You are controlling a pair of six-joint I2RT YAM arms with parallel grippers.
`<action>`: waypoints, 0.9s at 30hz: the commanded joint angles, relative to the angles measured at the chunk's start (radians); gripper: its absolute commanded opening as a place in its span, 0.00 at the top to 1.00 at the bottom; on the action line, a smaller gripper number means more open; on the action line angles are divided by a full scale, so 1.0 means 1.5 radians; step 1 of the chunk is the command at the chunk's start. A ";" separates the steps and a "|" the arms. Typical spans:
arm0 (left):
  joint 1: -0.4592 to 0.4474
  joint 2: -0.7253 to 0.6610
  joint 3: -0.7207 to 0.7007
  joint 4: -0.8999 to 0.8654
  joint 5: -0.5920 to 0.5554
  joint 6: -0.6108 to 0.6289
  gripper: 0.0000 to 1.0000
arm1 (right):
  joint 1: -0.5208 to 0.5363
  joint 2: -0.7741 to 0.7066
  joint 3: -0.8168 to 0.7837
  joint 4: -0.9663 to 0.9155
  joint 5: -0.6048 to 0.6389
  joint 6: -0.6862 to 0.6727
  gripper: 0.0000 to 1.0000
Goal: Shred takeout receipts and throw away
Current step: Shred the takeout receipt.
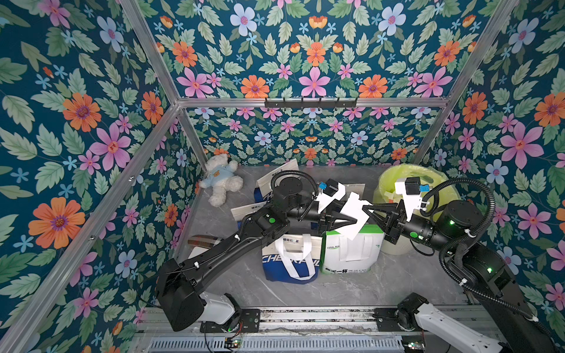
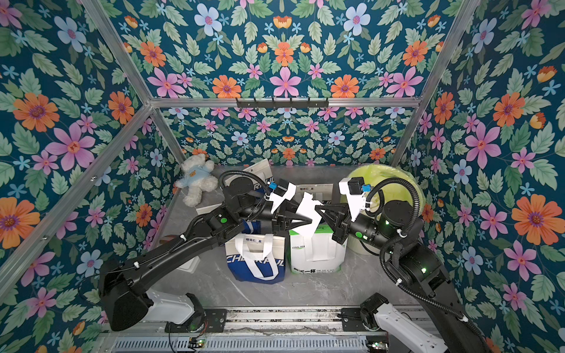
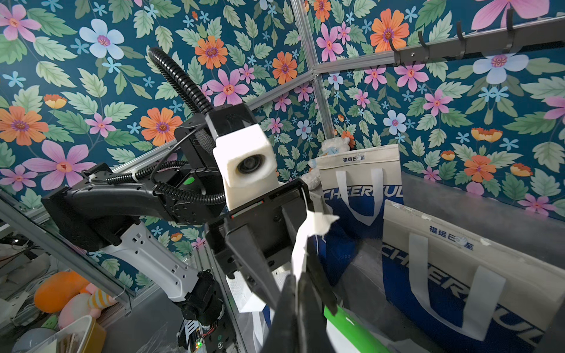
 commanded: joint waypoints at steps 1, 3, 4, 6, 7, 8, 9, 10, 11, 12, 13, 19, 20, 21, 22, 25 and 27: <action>-0.001 -0.013 0.004 0.002 -0.009 0.036 0.54 | 0.000 -0.002 0.004 -0.004 -0.001 -0.019 1.00; -0.001 -0.018 0.013 -0.007 -0.010 0.058 0.53 | 0.000 -0.005 0.003 -0.015 -0.004 -0.027 1.00; -0.001 -0.020 0.019 -0.008 -0.010 0.063 0.53 | 0.000 -0.007 0.004 -0.019 -0.006 -0.029 1.00; -0.001 -0.018 0.034 -0.005 -0.003 0.069 0.53 | 0.000 -0.011 0.006 -0.030 -0.009 -0.038 1.00; -0.001 -0.015 0.043 -0.005 0.002 0.070 0.53 | 0.000 -0.012 0.006 -0.032 -0.009 -0.039 1.00; -0.001 -0.010 0.054 -0.002 0.009 0.068 0.54 | 0.000 -0.013 0.006 -0.033 -0.010 -0.040 1.00; -0.001 -0.004 0.065 -0.003 0.018 0.065 0.55 | 0.000 -0.013 0.006 -0.033 -0.012 -0.040 1.00; -0.001 0.003 0.073 -0.001 0.025 0.061 0.56 | 0.000 -0.012 0.007 -0.034 -0.015 -0.040 1.00; -0.001 0.011 0.083 0.001 0.035 0.054 0.58 | 0.000 -0.011 0.008 -0.034 -0.016 -0.040 1.00; -0.001 0.019 0.089 0.002 0.046 0.048 0.62 | 0.000 -0.010 0.010 -0.036 -0.014 -0.041 1.00; -0.002 0.024 0.094 0.002 0.055 0.044 0.66 | 0.000 -0.010 0.010 -0.038 -0.010 -0.041 1.00; -0.003 0.023 0.083 0.010 0.054 0.039 0.78 | 0.000 -0.013 0.014 -0.047 0.006 -0.048 1.00; -0.003 0.021 0.081 0.012 0.051 0.039 0.78 | 0.000 -0.012 0.015 -0.050 0.005 -0.049 1.00; -0.003 0.020 0.081 0.012 0.048 0.039 0.78 | 0.000 -0.009 0.016 -0.053 0.005 -0.049 1.00; -0.003 0.018 0.080 0.012 0.046 0.039 0.79 | 0.000 -0.008 0.016 -0.053 0.005 -0.049 1.00; -0.003 0.016 0.081 0.014 0.040 0.040 0.79 | 0.000 -0.005 0.012 -0.051 0.005 -0.047 1.00; -0.003 0.013 0.082 0.014 0.037 0.040 0.78 | 0.000 -0.005 0.011 -0.054 0.005 -0.047 1.00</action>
